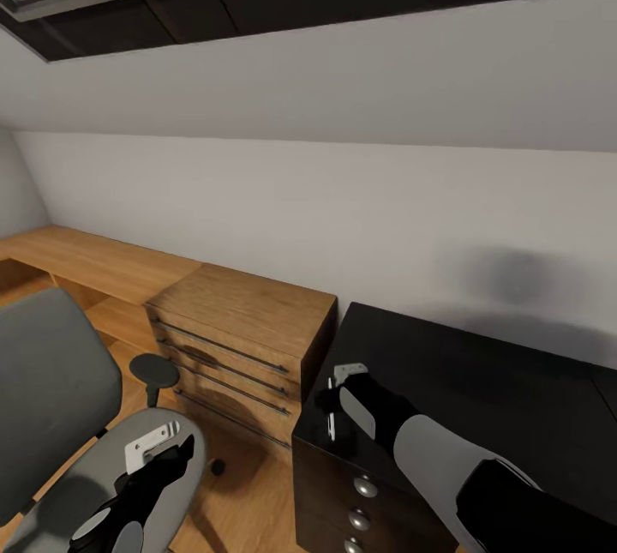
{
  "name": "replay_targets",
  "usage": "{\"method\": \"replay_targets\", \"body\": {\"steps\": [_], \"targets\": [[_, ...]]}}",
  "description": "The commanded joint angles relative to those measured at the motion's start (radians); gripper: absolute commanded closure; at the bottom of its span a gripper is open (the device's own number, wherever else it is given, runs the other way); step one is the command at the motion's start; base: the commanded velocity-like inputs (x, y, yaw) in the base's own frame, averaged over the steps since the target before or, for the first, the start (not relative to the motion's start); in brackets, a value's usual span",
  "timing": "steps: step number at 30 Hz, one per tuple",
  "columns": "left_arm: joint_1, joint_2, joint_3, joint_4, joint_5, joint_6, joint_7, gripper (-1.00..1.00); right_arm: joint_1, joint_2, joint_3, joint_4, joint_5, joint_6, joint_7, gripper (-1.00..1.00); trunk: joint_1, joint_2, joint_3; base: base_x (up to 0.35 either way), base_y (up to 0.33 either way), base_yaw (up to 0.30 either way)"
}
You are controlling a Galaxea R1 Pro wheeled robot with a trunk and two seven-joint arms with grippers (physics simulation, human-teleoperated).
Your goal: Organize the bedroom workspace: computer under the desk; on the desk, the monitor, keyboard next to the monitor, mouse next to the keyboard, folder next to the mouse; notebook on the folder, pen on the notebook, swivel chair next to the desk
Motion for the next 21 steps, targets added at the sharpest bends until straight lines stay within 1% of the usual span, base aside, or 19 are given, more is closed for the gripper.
{"method": "replay_targets", "body": {"steps": [1,9,21], "targets": [[0.0,0.0,0.001,-0.002,0.011,0.003,0.006,-1.0,-0.001,0.0,0.005,-0.001,-0.011,0.005,-0.008,-1.0,0.0,-0.001,-0.001,0.0,0.0,0.0],[0.0,0.0,0.001,-0.002,0.011,0.003,0.006,-1.0,-0.001,0.0,-0.007,-0.002,-0.011,0.014,-0.008,-1.0,0.0,-0.001,-0.001,0.0,0.0,0.0],[0.0,0.0,0.002,-0.002,0.011,0.003,0.006,-1.0,-0.001,0.0,-0.009,-0.002,-0.012,0.018,-0.007,-1.0,0.0,-0.001,-0.001,0.0,0.0,0.0]]}}
